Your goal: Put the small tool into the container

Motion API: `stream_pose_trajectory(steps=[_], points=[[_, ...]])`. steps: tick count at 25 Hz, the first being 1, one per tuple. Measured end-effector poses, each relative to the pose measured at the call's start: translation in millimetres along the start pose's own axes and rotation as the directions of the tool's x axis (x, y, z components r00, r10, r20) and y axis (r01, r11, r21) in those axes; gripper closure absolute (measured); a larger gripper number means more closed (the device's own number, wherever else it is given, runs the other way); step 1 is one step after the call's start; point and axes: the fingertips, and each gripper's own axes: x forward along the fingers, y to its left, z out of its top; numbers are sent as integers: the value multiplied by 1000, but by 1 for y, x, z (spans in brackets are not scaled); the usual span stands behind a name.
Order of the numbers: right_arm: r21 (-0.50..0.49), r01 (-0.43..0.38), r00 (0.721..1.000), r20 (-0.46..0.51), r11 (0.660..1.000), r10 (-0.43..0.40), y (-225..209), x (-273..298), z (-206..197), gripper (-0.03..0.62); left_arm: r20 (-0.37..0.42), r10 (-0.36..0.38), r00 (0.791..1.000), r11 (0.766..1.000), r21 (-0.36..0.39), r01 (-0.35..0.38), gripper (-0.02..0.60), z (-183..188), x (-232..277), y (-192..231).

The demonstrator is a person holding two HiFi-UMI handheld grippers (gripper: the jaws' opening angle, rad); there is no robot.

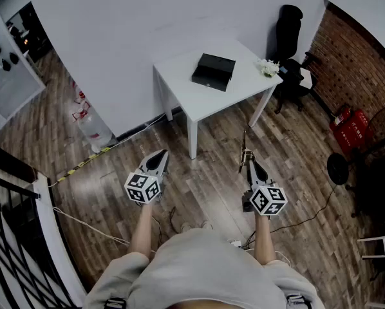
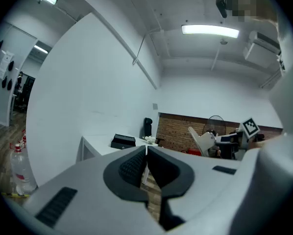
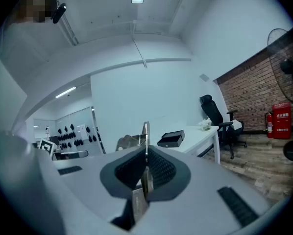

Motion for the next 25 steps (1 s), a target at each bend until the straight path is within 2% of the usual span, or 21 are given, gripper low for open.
stream_pose_trajectory(steps=[13,25], points=[[-14,-19,1000,-18,1000,19,4,-6,-5,586,-16,-2,1000,1000,-19,2,566,-12,-4,-13],[-11,-59,998,-24,998,59,-14,1,-2,586,-33,8,999,1000,-22,-8,566,-21,19,-37]])
